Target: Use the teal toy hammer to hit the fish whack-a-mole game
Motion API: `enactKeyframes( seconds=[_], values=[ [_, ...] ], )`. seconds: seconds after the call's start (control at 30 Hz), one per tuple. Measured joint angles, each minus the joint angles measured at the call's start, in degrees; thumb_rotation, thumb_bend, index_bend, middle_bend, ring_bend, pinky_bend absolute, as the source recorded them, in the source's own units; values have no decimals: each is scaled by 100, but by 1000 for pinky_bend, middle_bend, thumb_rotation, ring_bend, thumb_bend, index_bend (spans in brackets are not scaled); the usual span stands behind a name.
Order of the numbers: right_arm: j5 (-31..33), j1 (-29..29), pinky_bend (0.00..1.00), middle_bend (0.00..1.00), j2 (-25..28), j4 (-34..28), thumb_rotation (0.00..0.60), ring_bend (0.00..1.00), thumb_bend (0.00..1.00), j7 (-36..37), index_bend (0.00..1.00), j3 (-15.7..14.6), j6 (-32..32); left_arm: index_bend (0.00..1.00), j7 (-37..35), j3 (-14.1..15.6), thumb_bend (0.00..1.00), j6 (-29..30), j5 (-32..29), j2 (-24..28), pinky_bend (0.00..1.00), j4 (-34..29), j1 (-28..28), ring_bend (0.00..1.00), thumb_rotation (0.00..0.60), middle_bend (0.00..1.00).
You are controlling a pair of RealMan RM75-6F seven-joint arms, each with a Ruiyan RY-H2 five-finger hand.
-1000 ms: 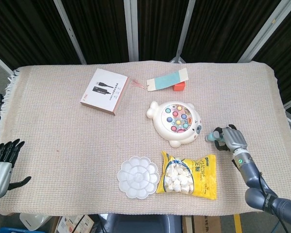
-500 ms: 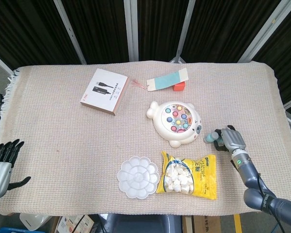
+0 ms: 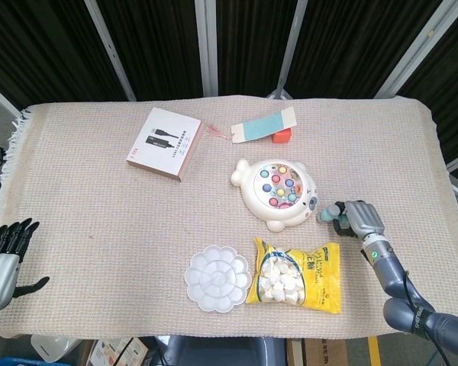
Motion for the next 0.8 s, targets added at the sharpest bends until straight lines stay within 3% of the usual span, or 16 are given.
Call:
enactKeyframes(
  seconds=[0.23,0.5,0.8],
  values=[
    [-490,15,463,750,346,-576,600,601,813,104,848,112,204,0,41,9,107,-43,18,-7,0,-15,-34,0,600,0],
    [-707,378,479,772,739,-1159,600,626,836,-43,885,331,54,0,120,22,107,-77,40,-17,0,-54,-64,0,600,0],
    [-170,1031,492,785,744,-1169,600,640,844,-650,905,492,-327,0,180,-7,107,-42,17,9,0,-106,-71,0,600,0]
  ],
)
